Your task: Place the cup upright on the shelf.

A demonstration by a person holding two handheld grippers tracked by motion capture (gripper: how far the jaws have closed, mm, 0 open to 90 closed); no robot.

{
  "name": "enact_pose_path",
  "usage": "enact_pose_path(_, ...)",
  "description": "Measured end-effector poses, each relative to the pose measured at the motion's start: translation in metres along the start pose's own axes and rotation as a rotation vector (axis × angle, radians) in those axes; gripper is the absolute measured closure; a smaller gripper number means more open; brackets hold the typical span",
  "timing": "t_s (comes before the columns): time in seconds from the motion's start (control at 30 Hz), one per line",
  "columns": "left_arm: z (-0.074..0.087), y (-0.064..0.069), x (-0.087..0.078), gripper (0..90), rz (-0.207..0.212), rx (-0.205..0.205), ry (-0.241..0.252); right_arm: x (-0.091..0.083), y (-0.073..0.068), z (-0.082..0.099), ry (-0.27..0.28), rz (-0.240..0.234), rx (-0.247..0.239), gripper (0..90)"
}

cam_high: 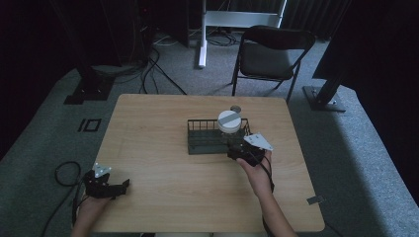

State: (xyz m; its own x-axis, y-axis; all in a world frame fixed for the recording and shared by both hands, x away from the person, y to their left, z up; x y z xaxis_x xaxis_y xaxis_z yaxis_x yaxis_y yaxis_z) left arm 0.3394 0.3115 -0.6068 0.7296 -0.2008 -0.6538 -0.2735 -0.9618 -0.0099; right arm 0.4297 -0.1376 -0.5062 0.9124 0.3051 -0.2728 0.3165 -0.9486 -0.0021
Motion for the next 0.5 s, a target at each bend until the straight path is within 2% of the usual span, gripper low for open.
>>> enact_pose_path(0.27, 0.0, 0.0, 0.0, 0.1, 0.0, 0.0, 0.0, -0.01, 0.011, 0.009, -0.007, 0.009, -0.006, 12.0)
enact_pose_path(0.4, 0.0, 0.0, 0.0, 0.1, 0.0, 0.0, 0.0, -0.013, 0.015, 0.016, -0.02, 0.005, -0.029, 12.1)
enact_pose_path(0.5, 0.0, 0.0, 0.0, 0.1, 0.0, 0.0, 0.0, -0.016, 0.02, 0.022, -0.03, 0.009, -0.017, 12.0)
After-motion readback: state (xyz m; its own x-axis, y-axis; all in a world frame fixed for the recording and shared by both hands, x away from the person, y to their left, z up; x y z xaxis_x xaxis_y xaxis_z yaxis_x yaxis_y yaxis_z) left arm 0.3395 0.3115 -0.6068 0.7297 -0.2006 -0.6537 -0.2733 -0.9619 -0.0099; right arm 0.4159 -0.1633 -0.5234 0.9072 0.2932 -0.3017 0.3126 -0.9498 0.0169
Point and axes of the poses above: each handheld gripper's, and its own axes: x roughly forward along the jaws, z roughly out of its underside, y roughly to its right, the point moved 8 cm from there along x, roughly forward along the jaws, and after that the axes turned 6 degrees about y, right-handed, at the moved point
